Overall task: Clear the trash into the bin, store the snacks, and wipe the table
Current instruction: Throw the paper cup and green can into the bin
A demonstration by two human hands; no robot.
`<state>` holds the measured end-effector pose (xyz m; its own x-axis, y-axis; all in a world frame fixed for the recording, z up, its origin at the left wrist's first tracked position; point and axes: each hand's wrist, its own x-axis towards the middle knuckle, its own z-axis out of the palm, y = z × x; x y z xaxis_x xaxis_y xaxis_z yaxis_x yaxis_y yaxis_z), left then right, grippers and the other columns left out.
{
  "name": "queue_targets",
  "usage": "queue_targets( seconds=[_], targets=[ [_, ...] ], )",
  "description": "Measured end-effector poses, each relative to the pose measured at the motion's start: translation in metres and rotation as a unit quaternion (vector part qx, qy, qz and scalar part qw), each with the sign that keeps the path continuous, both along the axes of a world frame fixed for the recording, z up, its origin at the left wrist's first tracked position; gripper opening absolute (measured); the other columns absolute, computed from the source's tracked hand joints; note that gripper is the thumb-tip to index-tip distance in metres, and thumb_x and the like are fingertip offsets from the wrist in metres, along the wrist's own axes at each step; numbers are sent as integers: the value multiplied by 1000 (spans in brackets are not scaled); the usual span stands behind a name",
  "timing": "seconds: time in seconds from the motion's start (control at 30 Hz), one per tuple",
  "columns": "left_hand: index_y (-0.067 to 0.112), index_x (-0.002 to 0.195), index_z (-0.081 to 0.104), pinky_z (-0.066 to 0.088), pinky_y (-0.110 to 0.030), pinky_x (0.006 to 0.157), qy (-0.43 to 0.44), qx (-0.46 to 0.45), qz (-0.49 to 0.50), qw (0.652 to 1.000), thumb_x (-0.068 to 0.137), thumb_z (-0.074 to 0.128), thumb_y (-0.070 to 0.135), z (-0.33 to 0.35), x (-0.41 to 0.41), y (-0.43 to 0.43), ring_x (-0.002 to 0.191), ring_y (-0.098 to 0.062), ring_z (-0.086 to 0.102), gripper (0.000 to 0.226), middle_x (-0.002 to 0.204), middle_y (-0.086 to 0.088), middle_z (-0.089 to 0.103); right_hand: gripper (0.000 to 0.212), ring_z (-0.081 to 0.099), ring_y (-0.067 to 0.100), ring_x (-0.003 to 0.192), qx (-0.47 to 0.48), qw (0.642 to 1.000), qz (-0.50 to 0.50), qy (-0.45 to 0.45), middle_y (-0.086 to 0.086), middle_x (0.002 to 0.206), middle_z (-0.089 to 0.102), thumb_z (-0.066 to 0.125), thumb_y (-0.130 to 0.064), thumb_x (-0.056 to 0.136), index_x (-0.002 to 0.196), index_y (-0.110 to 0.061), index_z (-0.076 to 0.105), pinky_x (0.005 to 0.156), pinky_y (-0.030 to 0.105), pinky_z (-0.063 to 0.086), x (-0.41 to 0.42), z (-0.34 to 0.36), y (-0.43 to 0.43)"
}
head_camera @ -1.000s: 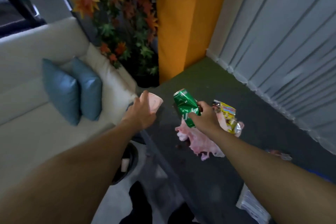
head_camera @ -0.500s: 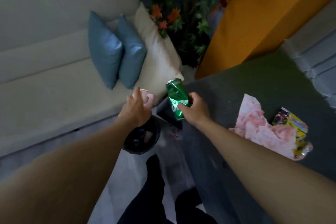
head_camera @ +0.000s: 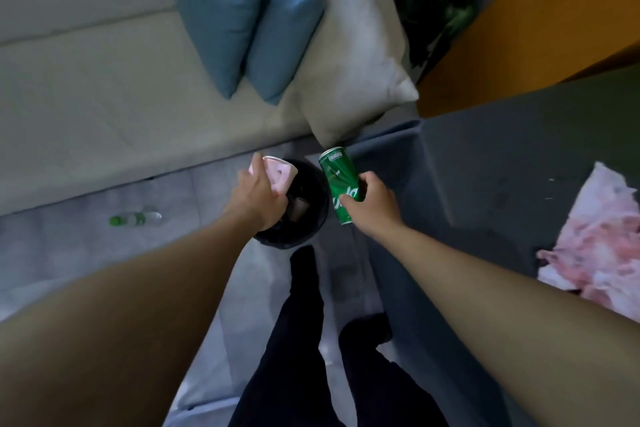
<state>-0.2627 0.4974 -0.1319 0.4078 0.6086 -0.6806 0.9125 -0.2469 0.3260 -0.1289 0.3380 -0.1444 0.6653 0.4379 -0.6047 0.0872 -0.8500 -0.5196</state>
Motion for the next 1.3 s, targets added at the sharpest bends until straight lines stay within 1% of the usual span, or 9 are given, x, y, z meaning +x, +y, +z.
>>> queue_targets(
  seconds=[0.1, 0.3, 0.47, 0.6, 0.7, 0.83, 0.93, 1.17, 1.3],
  targets=[
    [20, 151, 11, 44, -53, 99, 6, -9, 2, 1000, 88, 60, 27, -32, -7, 6, 120, -50, 48, 80, 137, -25, 39, 26, 55, 24, 106, -29, 999, 15, 18, -6, 104, 63, 64, -37, 84, 105, -28, 52, 92, 39, 46, -5, -28, 8],
    [18, 150, 14, 47, -50, 94, 5, -20, 1, 1000, 87, 58, 24, -82, -18, 18, 115, -49, 51, 78, 136, -26, 41, 36, 53, 24, 114, -79, 996, 43, 28, 0, 119, 62, 63, -34, 90, 122, -22, 51, 80, 28, 30, -14, -72, 24],
    [22, 153, 7, 45, -50, 94, 9, -32, 9, 999, 91, 56, 31, -112, -21, 30, 120, -50, 49, 80, 140, -26, 39, 35, 60, 25, 110, -78, 995, 53, 32, 2, 115, 65, 65, -35, 87, 116, -22, 52, 85, 34, 48, -23, -99, 44],
    [20, 156, 3, 42, -46, 95, 13, -56, 3, 998, 93, 56, 42, -123, -25, 35, 126, -48, 47, 86, 144, -28, 37, 54, 56, 26, 120, -99, 991, 75, 55, 4, 128, 62, 66, -43, 87, 132, -19, 49, 90, 32, 45, -28, -111, 57],
    [24, 157, 3, 44, -42, 95, 21, -67, -32, 997, 90, 59, 37, -121, -30, 37, 125, -45, 47, 89, 146, -27, 35, 71, 50, 26, 130, -116, 987, 85, 73, 5, 143, 53, 64, -49, 88, 147, -18, 39, 102, 36, 45, -28, -111, 59],
    [32, 156, 6, 47, -42, 89, 22, -61, -58, 996, 91, 58, 37, -113, -31, 40, 121, -42, 51, 84, 145, -22, 37, 70, 44, 26, 137, -110, 987, 85, 85, 5, 151, 46, 61, -45, 93, 151, -18, 34, 105, 35, 39, -23, -100, 57],
    [31, 156, 8, 50, -46, 95, 26, -44, -80, 995, 91, 55, 41, -101, -27, 44, 123, -42, 51, 81, 147, -19, 36, 71, 40, 26, 140, -100, 989, 81, 79, 5, 152, 43, 60, -46, 94, 152, -18, 32, 108, 36, 37, -18, -86, 55],
    [27, 158, 10, 42, -51, 106, 30, 14, -130, 991, 95, 45, 49, -58, -10, 40, 131, -43, 45, 75, 153, -14, 34, 71, 32, 27, 144, -81, 990, 111, 39, 3, 158, 33, 51, -54, 96, 155, -22, 28, 112, 42, 29, -5, -37, 48],
    [25, 159, 13, 26, -48, 117, 27, 58, -175, 983, 98, 35, 54, -28, -2, 31, 143, -36, 33, 70, 160, -12, 28, 76, 20, 25, 150, -76, 983, 165, 1, 2, 163, 24, 42, -63, 95, 156, -21, 25, 120, 48, 21, 0, -12, 41]
  ],
)
